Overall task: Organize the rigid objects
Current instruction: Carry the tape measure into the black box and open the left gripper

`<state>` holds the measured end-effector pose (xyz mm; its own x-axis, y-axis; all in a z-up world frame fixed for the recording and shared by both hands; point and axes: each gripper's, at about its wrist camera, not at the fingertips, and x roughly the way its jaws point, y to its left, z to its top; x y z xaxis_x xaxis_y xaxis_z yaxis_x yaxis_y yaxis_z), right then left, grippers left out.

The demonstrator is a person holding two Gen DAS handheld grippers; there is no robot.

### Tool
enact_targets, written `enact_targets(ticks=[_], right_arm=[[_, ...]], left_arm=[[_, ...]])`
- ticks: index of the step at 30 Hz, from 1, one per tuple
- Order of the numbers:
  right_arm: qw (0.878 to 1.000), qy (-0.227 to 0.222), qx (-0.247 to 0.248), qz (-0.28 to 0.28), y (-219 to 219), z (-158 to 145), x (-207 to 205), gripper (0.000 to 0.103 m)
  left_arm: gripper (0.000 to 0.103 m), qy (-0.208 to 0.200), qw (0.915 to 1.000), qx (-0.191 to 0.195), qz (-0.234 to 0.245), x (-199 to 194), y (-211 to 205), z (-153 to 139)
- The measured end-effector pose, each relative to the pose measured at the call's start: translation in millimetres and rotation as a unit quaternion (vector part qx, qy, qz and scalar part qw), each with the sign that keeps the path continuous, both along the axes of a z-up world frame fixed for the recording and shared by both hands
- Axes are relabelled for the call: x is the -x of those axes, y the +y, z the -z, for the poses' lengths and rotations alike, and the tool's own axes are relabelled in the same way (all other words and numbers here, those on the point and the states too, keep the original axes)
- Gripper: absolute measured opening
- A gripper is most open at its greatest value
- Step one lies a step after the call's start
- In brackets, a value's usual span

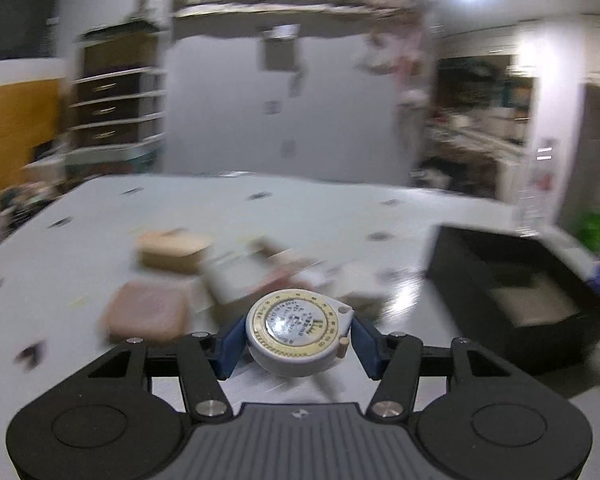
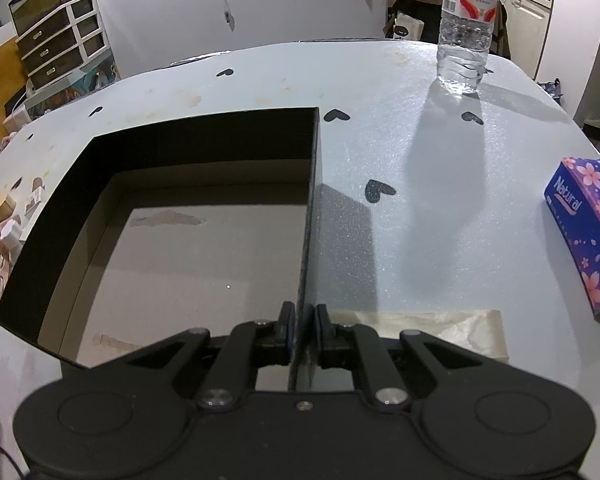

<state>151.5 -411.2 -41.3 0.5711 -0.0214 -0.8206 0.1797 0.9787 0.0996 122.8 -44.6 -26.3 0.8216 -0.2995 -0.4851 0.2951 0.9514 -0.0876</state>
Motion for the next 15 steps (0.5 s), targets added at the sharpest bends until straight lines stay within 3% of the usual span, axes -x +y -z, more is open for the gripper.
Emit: enact_targets(ticks=[3,9,15], right_arm=[[1.0,-0.001,-0.001,-0.005,-0.9,0.5,0.2,0.01],[1.0,-0.001,-0.003,-0.008,-1.8,0.6,0.4,0.01],[1.0,0.003,-0.001,-0.014,-0.9,0.1,-1.0,0.01]], left_arm=[[0.058,0.001,0.9978,0.018,0.064,-9.4,-26.6,-15.0],[0.058,0.001,0.989,0.029,0.145,-23.8,-88.2,-30.8],[0.058,0.058,0.9773,0.021,0.203,-52.4,-161.7,-23.7]])
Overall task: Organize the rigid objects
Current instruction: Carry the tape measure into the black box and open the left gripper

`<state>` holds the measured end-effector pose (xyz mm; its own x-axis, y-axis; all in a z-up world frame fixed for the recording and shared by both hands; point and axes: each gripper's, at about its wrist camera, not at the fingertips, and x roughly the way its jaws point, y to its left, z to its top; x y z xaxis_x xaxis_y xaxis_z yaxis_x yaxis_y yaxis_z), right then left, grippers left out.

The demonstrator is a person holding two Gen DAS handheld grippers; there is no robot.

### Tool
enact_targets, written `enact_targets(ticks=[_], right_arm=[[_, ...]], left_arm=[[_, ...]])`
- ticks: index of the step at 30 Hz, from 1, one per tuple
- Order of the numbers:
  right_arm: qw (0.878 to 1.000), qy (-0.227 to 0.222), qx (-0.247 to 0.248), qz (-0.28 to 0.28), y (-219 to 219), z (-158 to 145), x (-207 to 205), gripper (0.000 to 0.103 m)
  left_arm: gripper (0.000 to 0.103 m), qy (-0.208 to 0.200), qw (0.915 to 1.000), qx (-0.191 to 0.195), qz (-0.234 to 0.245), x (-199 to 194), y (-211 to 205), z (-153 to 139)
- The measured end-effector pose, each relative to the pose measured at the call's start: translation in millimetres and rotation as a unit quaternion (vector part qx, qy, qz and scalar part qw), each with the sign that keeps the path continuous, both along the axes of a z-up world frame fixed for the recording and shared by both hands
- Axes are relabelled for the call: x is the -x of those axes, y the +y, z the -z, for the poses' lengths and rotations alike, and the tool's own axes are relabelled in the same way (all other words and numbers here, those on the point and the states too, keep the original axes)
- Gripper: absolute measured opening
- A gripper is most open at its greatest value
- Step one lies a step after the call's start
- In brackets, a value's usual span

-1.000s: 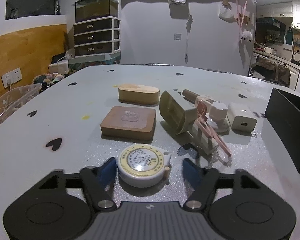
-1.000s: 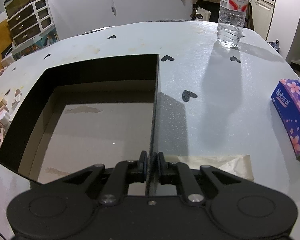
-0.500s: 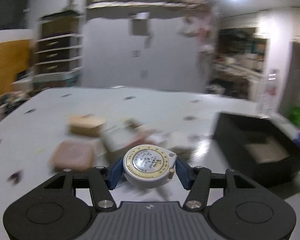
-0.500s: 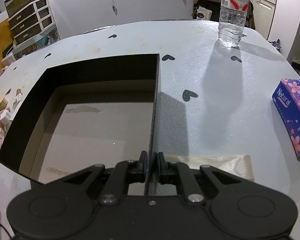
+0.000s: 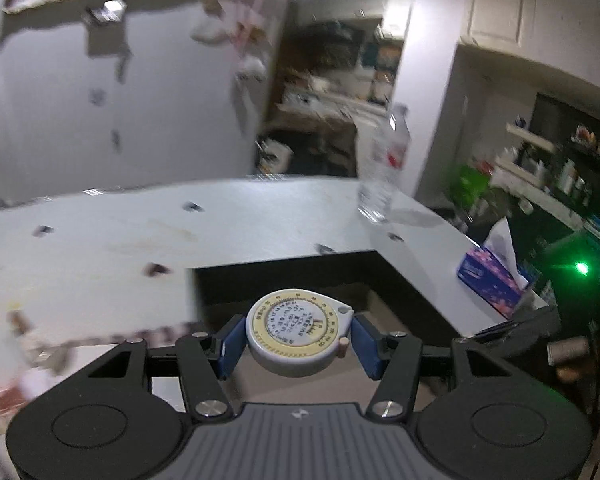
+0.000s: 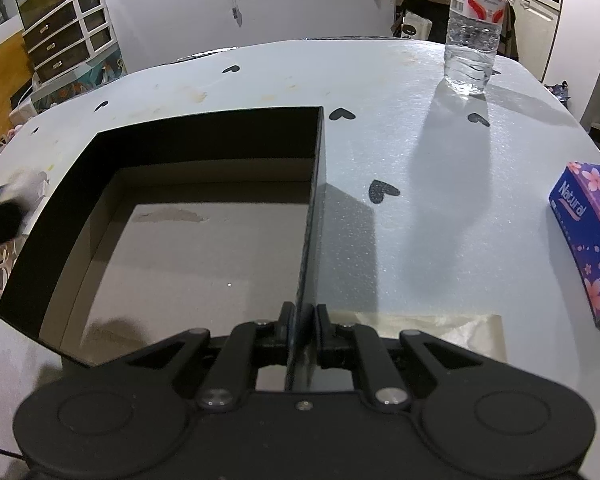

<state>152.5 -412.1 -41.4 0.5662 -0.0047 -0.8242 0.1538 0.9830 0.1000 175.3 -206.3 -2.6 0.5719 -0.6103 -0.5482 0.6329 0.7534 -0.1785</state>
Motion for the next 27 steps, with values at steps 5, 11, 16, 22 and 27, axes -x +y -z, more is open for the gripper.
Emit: enact_targets(ticks=[5,11,16,22,27], right_arm=[[1.0,0.002,-0.004,-0.002,-1.6,0.2,-0.9,0.01],[1.0,0.002,-0.005,-0.003,-2.1,0.2,-0.8,0.01],[1.0,-0.001,-0.01,0.0,-3.2,0.4,1.2,0.01],[1.0,0.003,-0.012,0.0,-3.4,-0.4,0.1,0.01],[1.0,0.005,-0.014,0.0,-4.1,-0.1,-1.0,0.011]], left_arm=[[0.058,0.061,0.9976,-0.026,0.02,-41.7,-64.4,11.2],[0.058,0.137,0.9899,-0.035,0.013,-78.9,-112.9,27.3],[0.058,0.181,0.9824,-0.045,-0.012,-96.7,-126.9,45.4],[0.059,0.191,0.9803,-0.038,-0.031,-103.8,-130.5,54.4],[0.075,0.188,0.9808,-0.037,-0.036,-104.9,-127.0,54.8]])
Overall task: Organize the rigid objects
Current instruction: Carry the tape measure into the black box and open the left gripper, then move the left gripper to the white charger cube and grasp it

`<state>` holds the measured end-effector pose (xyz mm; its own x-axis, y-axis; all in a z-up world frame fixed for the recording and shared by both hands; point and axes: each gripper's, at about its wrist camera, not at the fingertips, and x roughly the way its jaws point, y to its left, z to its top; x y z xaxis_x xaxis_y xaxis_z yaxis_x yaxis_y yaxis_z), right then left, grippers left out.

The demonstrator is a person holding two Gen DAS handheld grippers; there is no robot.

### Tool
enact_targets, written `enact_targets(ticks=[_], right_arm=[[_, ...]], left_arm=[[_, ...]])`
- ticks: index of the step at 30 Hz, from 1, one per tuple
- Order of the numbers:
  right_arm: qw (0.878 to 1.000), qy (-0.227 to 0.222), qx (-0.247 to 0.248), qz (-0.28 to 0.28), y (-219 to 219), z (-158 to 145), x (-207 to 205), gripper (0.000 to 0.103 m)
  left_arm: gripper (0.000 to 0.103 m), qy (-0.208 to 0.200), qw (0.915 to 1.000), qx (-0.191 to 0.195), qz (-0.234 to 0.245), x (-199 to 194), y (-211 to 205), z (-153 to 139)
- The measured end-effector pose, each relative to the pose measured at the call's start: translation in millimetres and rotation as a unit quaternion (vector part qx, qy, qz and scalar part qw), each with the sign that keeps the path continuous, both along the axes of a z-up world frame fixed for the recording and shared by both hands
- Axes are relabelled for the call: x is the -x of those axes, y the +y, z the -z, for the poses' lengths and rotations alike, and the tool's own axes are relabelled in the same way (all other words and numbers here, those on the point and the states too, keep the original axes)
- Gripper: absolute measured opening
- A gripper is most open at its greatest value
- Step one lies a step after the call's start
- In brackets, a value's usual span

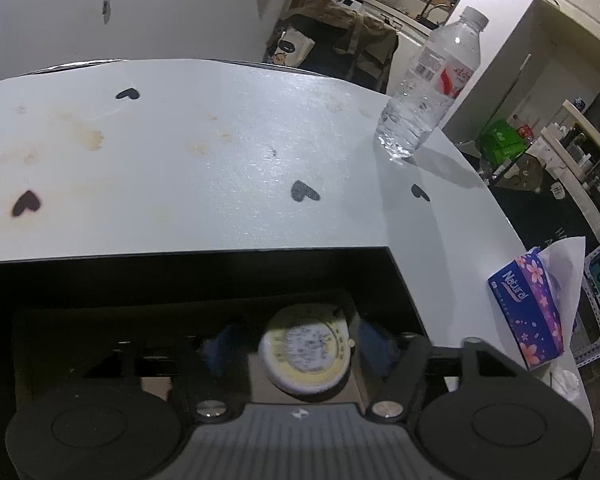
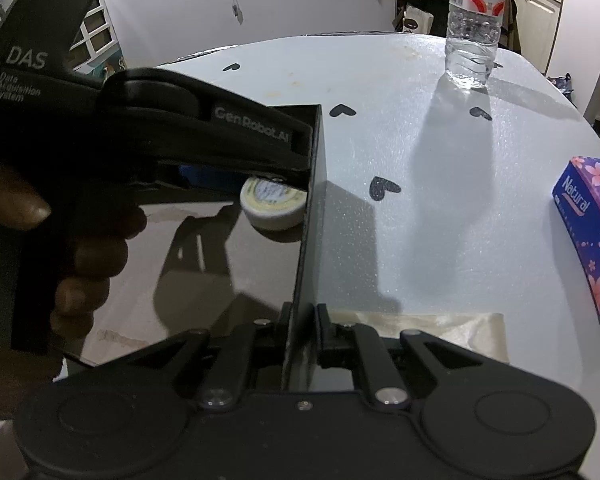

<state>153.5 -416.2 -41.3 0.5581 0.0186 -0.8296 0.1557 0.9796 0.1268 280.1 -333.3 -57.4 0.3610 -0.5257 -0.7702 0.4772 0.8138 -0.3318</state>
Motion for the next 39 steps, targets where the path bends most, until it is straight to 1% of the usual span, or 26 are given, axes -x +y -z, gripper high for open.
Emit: enact_targets(ticks=[1,3,5,8,10,15,24,28,31,35,39], right_arm=[[1.0,0.0,0.0,0.001,0.0,0.0,0.0,0.01],[1.0,0.0,0.0,0.001,-0.2,0.3,-0.2,0.01],[1.0,0.0,0.0,0.0,-0.2,0.2,-0.2,0.01],[1.0,0.001,-0.001,0.0,-0.5,0.5,-0.5,0.01],[1.0,0.001,-0.001,0.0,-1.0,0.7,-0.8,0.011],[1.0,0.001,0.0,-0.002,-1.5,0.8,-0.8,0.011],[1.0,-0.003,0.0,-0.003,0.2,0.3,2.2,0.011],[1.0,-0.004,0.001,-0.004,0.4,-0.3,2.2,0.011],[1.0,-0.004,0.002,-0.006,0.4,-0.7,2.1,0.011],[1.0,-0.004,0.002,-0.006,0.1,-0.9,2.1,0.011],[1.0,-0.004,0.002,-0.006,-0.1,-1.1,2.0,0.011]], left_arm=[[0.078,0.003,1.0,0.003,-0.001,-0.2,2.4,-0.5],[0.08,0.008,0.9999,0.011,0.005,0.9,6.5,-2.0],[0.083,0.003,0.9999,0.011,0.01,5.1,10.7,-6.3],[0.088,-0.016,0.9995,0.012,0.025,16.7,17.7,-16.1],[0.094,-0.027,0.9988,0.013,0.038,25.9,22.6,-22.4],[0.102,-0.072,0.9956,0.008,0.059,54.9,41.1,-41.6],[0.103,-0.145,0.9866,-0.003,0.075,104.9,86.2,-61.8],[0.103,-0.173,0.9827,-0.005,0.066,120.7,113.3,-62.0],[0.103,-0.188,0.981,-0.005,0.046,129.2,138.6,-57.6],[0.103,-0.191,0.9816,-0.009,0.013,134.2,172.7,-48.6],[0.103,-0.183,0.9828,-0.005,-0.023,131.8,204.1,-38.2]])
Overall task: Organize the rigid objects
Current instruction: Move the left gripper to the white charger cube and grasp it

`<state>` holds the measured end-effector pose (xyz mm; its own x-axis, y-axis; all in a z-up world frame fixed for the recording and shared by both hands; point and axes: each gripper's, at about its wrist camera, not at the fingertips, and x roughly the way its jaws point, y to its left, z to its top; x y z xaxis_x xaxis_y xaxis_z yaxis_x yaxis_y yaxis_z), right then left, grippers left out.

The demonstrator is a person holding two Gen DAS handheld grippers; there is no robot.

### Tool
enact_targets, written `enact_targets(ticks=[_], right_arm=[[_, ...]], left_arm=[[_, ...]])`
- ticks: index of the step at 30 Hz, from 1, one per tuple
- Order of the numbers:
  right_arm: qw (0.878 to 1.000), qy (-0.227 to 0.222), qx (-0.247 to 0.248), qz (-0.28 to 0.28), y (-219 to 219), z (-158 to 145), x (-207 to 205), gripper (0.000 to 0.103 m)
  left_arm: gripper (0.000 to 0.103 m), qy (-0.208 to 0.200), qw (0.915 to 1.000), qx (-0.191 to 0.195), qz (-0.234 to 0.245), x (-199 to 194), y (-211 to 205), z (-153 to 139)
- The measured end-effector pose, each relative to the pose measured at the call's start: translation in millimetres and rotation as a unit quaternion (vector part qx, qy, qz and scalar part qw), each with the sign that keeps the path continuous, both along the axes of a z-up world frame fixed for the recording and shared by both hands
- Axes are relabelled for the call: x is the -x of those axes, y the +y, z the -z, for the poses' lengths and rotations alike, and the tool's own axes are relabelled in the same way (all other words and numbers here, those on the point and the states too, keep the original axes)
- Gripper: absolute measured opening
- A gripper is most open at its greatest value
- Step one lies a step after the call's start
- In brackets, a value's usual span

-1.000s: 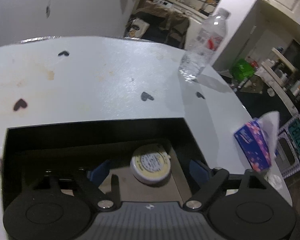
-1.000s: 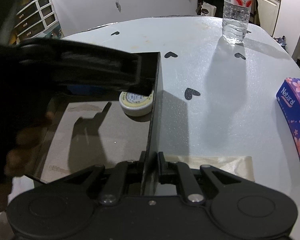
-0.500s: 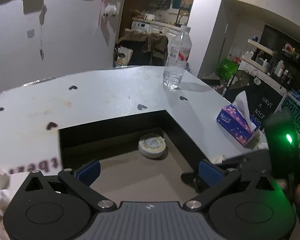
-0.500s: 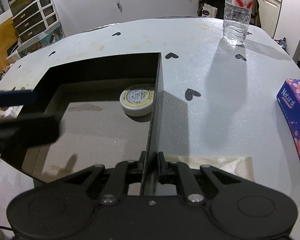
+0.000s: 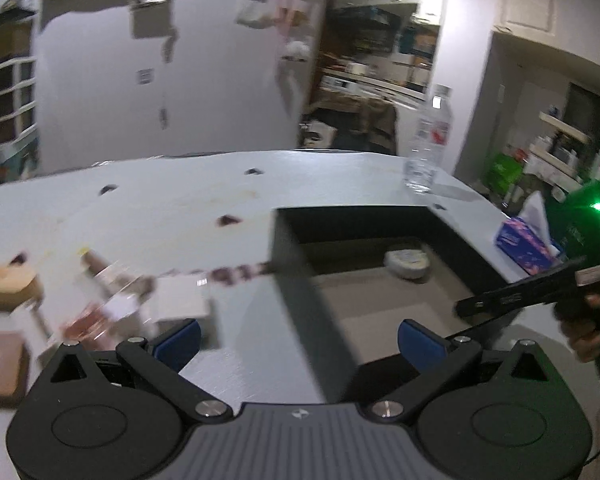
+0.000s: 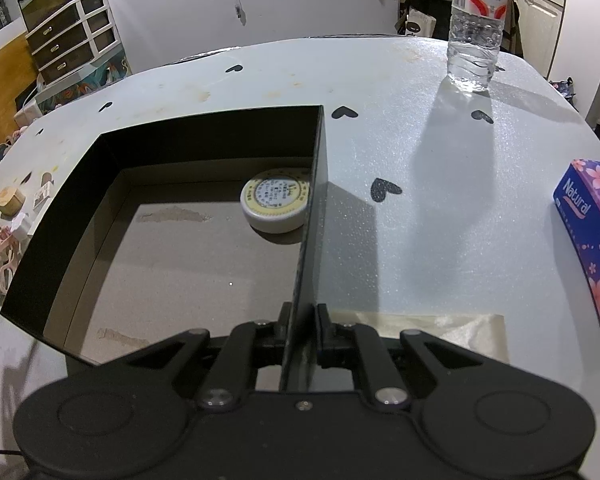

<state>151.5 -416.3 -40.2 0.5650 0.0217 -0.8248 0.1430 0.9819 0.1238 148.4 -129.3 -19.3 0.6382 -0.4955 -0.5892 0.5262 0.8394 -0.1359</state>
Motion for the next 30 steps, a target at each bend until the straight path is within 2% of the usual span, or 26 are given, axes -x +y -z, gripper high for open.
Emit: enact_targets(ticks=[6,9,13,16,23,24,27,30], right_arm=[[1.0,0.0,0.0,-0.003,-0.5,0.1,-0.1,0.011],[1.0,-0.001,-0.002,-0.004,-1.2,0.3,0.2,0.011],[1.0,-0.001,-0.001,-0.005,-0.7,0.6,0.5,0.011],[1.0,-0.002,-0.002,-0.004,-0.7,0.7,0.5,0.011],[1.0,-0.002,-0.002,-0.004,-1.1,0.9,0.2,0.011],[1.0,-0.002,-0.002,-0.003,-0.9,0.9,0.3,0.011],[1.0,-0.002,-0.003,-0.002,-0.6,1.0,0.7,0.011],[1.0,-0.002,-0.003,-0.001,-0.6,1.1,0.8,0.011]], left_arm=[[0.103,0.001,0.9991,0.015,-0.039,-7.6,28.4,11.5],[0.1,-0.007,0.9982,0.01,-0.059,-12.2,32.6,14.7],[0.083,-0.009,0.9972,0.005,-0.074,-25.8,29.7,14.1],[0.076,-0.004,0.9962,0.006,-0.086,-41.3,21.4,16.2],[0.075,-0.022,0.9914,-0.046,-0.12,-74.2,4.9,23.7],[0.074,-0.024,0.9912,-0.055,-0.118,-77.2,2.1,23.6],[0.063,-0.017,0.9927,-0.074,-0.094,-85.5,-6.8,25.0],[0.061,-0.018,0.9923,-0.093,-0.08,-87.8,-17.2,26.4]])
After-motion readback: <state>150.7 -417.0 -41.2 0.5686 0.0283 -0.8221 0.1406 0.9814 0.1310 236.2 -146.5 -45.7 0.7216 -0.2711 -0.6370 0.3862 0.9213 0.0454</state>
